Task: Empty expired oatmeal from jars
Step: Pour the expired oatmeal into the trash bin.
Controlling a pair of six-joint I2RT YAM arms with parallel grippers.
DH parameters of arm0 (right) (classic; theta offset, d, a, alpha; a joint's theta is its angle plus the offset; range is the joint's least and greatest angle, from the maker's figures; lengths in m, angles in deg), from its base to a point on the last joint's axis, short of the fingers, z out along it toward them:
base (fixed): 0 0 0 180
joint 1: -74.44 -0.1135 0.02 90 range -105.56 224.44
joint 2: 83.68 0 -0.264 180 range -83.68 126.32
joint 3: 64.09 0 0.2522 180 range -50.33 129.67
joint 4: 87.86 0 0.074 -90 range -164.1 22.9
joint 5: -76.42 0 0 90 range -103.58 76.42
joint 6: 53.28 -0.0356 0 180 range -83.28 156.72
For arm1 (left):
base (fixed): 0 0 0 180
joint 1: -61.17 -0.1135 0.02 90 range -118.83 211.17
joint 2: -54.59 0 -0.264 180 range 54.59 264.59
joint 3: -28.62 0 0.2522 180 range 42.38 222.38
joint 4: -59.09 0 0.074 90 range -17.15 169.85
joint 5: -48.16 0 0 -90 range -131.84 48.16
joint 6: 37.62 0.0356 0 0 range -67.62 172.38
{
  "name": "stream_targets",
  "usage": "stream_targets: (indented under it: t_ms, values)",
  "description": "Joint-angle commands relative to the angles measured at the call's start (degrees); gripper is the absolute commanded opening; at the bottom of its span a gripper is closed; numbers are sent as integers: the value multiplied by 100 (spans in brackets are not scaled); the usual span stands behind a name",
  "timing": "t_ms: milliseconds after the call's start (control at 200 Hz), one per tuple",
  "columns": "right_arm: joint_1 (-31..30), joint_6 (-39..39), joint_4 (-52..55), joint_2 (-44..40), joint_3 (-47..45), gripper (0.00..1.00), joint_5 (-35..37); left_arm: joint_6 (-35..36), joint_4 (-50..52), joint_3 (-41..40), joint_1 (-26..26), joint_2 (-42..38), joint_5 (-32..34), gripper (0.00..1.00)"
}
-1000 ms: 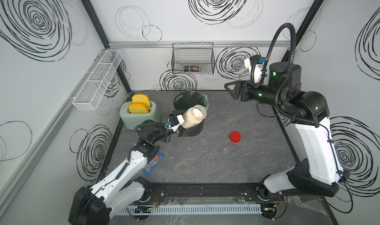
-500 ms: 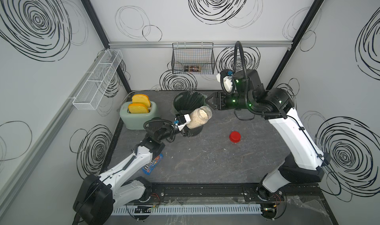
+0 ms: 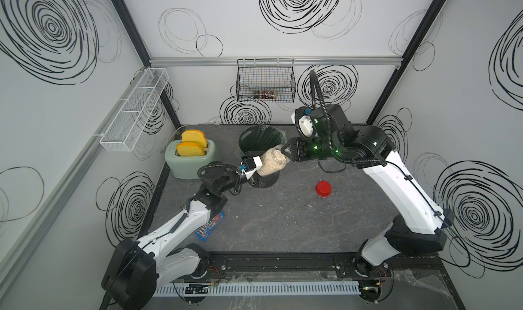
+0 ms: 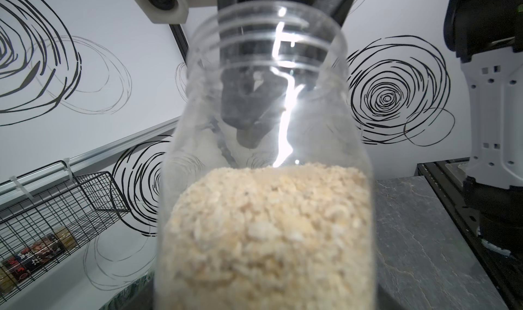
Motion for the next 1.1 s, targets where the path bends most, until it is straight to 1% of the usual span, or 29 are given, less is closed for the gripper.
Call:
stream_targets:
  t_ms: [0, 60, 70, 85, 160, 265, 310, 395, 445, 510, 600, 695, 911, 996, 1096]
  values:
    - [-44, -22, 69, -109, -5, 29, 25, -48, -637, 303, 42, -17, -14, 2]
    - [-44, -28, 65, -99, 35, 20, 22, -35, -623, 285, 47, -20, -16, 2]
    - [-49, -28, 58, -97, 34, 18, 23, -29, -619, 278, 47, -21, -18, 6]
    - [-53, -28, 54, -96, 37, 16, 23, -33, -615, 276, 47, -24, -12, 9]
    - [-70, -42, 74, -92, 71, 8, 29, -12, -597, 259, 47, -16, 16, 13]
    - [-112, -46, 224, 0, 233, 0, 90, 10, -579, 234, 49, -30, 34, 23]
    - [-123, -45, 251, 23, 296, 0, 85, 6, -596, 224, 47, -29, 42, 27]
    - [-121, -102, 119, -4, 309, 0, 22, -26, -645, 215, 58, -47, 69, 39]
    - [-123, -148, 36, -18, 318, 0, -12, -30, -669, 210, 58, -54, 85, 49]
    - [-110, -203, -54, -49, 337, 0, -46, -63, -775, 174, 57, -83, 105, 58]
    - [-81, -272, -145, -44, 420, 0, -153, -214, -1046, 95, 47, -108, 144, 67]
    - [-12, -327, -213, -27, 504, 0, -317, -375, -1270, 57, 29, -143, 119, 72]
    - [238, -327, -265, -78, 494, 0, -602, -470, -1435, 32, 9, -256, 86, 81]
    - [339, -310, -306, -83, 518, 0, -735, -490, -1459, -4, -23, -321, 113, 83]
    - [370, -290, -242, -46, 588, 0, -738, -490, -1419, -9, -50, -361, 95, 82]
